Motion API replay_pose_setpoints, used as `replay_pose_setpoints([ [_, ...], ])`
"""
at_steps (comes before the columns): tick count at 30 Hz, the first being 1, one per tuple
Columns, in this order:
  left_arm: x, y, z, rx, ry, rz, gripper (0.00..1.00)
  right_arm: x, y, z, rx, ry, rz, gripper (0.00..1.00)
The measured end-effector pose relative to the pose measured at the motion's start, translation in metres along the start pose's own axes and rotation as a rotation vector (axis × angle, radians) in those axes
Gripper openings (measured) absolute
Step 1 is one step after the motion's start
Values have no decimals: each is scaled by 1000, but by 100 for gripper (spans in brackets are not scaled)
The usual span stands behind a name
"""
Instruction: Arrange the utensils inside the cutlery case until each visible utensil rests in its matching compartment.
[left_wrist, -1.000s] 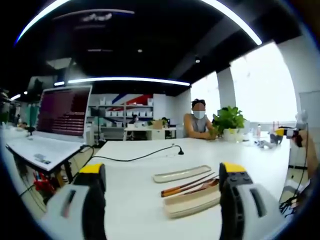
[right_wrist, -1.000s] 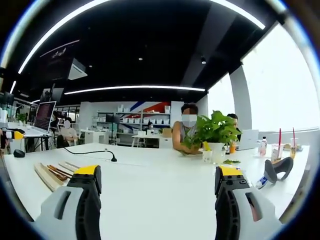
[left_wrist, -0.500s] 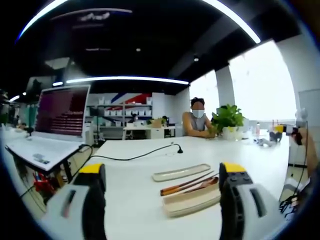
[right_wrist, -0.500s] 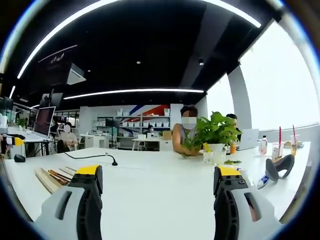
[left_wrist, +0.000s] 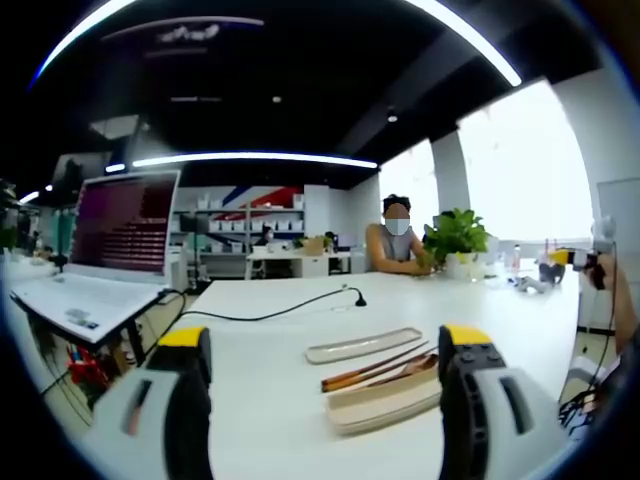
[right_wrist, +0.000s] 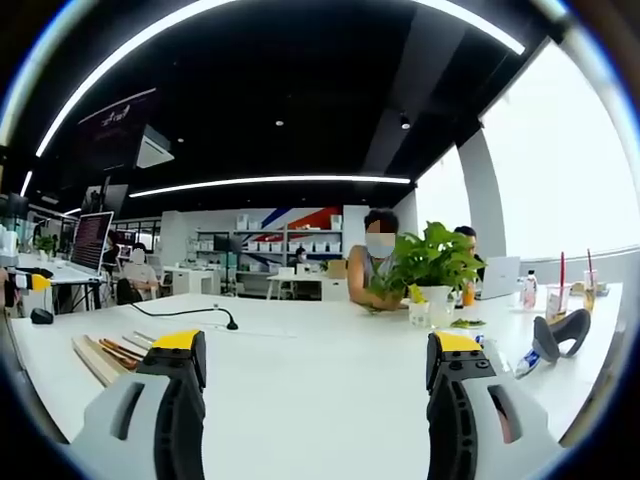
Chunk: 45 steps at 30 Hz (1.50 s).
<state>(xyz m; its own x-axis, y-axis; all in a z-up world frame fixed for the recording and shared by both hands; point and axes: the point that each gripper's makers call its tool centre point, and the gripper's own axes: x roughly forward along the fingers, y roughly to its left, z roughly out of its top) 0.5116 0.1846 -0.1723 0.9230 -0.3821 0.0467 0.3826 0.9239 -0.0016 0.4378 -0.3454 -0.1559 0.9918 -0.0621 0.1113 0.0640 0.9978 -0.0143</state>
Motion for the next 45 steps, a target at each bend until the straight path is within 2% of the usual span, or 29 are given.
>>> replay_pose_setpoints([
  [7,-2,0,1,-4,-7,2,100,0,10,1,7,3,33,94],
  [18,0,-1,2,-1,-5,-10,100,3,10,-1,4,13,36,93],
  [32,-4,-3,2,1,-5,-10,100,2,29,4,-9,19,101,91],
  [37,-1,-3,1,0,0,-11,100,10,40,16,-52,20,137,86],
  [45,3,-9,-1,6,9,-32,100,30,56,26,-97,35,207,86],
])
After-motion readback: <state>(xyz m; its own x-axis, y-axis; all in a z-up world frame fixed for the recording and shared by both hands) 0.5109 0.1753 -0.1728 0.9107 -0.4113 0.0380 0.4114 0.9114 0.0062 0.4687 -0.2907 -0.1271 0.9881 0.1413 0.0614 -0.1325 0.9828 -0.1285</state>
